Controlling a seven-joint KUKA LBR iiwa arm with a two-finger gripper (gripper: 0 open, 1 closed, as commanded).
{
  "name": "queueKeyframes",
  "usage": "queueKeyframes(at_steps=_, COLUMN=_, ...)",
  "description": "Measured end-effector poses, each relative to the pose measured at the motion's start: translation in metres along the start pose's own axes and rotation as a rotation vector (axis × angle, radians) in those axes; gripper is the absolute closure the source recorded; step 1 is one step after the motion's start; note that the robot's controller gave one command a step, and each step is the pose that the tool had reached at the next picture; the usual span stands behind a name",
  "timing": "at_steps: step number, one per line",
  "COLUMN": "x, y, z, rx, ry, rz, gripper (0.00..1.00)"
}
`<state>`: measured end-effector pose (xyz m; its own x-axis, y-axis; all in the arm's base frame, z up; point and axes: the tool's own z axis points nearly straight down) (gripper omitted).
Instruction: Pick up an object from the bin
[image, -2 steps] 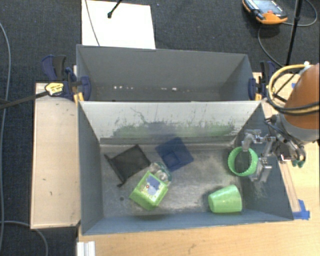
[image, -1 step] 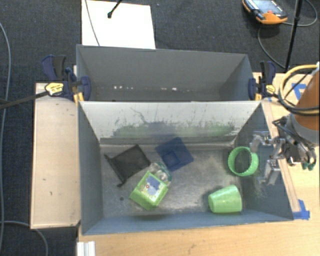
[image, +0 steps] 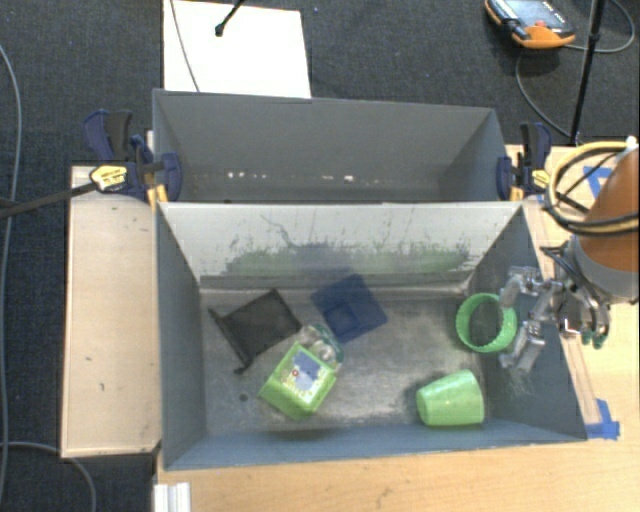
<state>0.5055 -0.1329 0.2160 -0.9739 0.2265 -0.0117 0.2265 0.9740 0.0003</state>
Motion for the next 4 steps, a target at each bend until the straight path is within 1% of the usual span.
queueKeyframes(at_steps=1, x=-0.003, y=-0.002, z=0.024, rx=-0.001, ry=0.008, rz=-0.169, gripper=0.0)
queueKeyframes(at_steps=2, x=-0.001, y=-0.004, z=0.041, rx=0.0, ry=-0.001, rz=-0.377, gripper=0.0)
queueKeyframes(at_steps=3, x=0.001, y=-0.011, z=0.089, rx=0.001, ry=-0.006, rz=-0.411, gripper=0.0)
queueKeyframes(at_steps=4, x=0.016, y=0.004, z=0.132, rx=0.0, ry=-0.003, rz=-0.503, gripper=0.0)
